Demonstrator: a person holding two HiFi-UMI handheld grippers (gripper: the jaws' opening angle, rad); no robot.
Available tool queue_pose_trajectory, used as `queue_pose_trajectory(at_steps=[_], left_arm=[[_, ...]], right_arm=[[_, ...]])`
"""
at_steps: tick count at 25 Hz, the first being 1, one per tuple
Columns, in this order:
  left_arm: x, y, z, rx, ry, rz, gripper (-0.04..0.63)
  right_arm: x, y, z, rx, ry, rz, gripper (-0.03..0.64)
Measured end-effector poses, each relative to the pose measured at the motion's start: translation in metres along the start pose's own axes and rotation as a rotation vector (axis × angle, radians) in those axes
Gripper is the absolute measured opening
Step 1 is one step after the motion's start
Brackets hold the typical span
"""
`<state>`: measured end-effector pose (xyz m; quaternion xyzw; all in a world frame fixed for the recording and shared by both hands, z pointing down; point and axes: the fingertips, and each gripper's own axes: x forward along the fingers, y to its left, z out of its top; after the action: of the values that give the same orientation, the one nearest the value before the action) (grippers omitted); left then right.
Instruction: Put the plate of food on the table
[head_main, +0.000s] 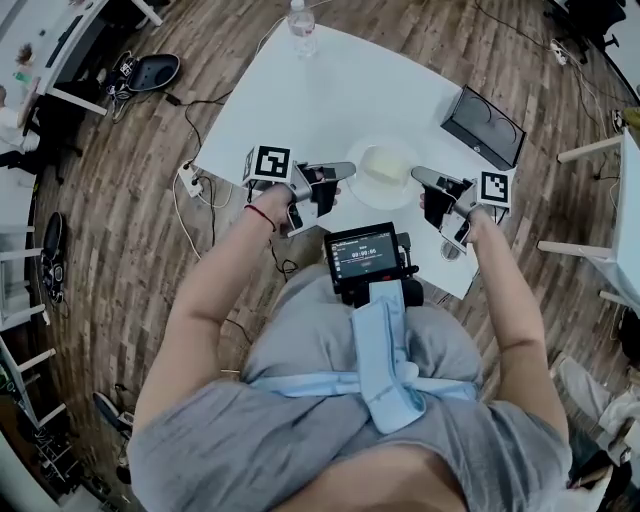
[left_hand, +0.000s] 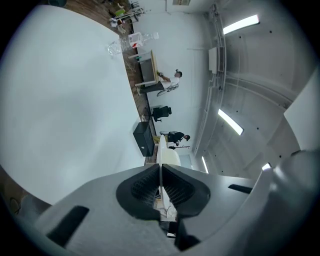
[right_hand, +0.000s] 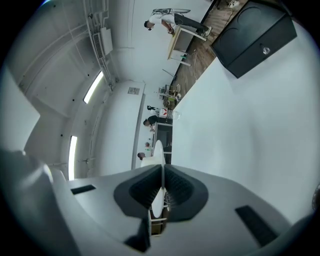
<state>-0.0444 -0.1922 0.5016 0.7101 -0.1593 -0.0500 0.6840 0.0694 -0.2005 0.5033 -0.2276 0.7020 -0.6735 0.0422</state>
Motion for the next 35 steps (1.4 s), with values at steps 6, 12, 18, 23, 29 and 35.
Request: queue_pose_trajectory(at_steps=[6, 12, 18, 23, 29, 35], left_arm=[[0.017, 0.006, 0.006, 0.017, 0.058, 0.014, 0.029], [0.0, 0.02, 0.058, 0.002, 0.097, 0.008, 0.029], [0.004, 0.026, 0.071, 0.009, 0.106, 0.014, 0.029], [0.01, 0.028, 0.074, 0.019, 0.102, 0.012, 0.029], [0.013, 0.037, 0.081, 0.024, 0.091, 0.018, 0.029], [0.018, 0.055, 0.09, 0.042, 0.077, 0.035, 0.029]], right_arm=[[-0.008, -0.014, 0.006, 0.024, -0.066, 0.004, 0.037], [0.038, -0.009, 0.033, 0.043, -0.108, -0.021, 0.037], [0.044, -0.015, 0.043, 0.029, -0.12, -0.032, 0.037], [0.042, -0.019, 0.05, 0.022, -0.122, -0.028, 0.037], [0.049, -0.023, 0.057, 0.014, -0.123, -0.018, 0.037], [0.057, -0.039, 0.065, -0.011, -0.114, -0.029, 0.037]])
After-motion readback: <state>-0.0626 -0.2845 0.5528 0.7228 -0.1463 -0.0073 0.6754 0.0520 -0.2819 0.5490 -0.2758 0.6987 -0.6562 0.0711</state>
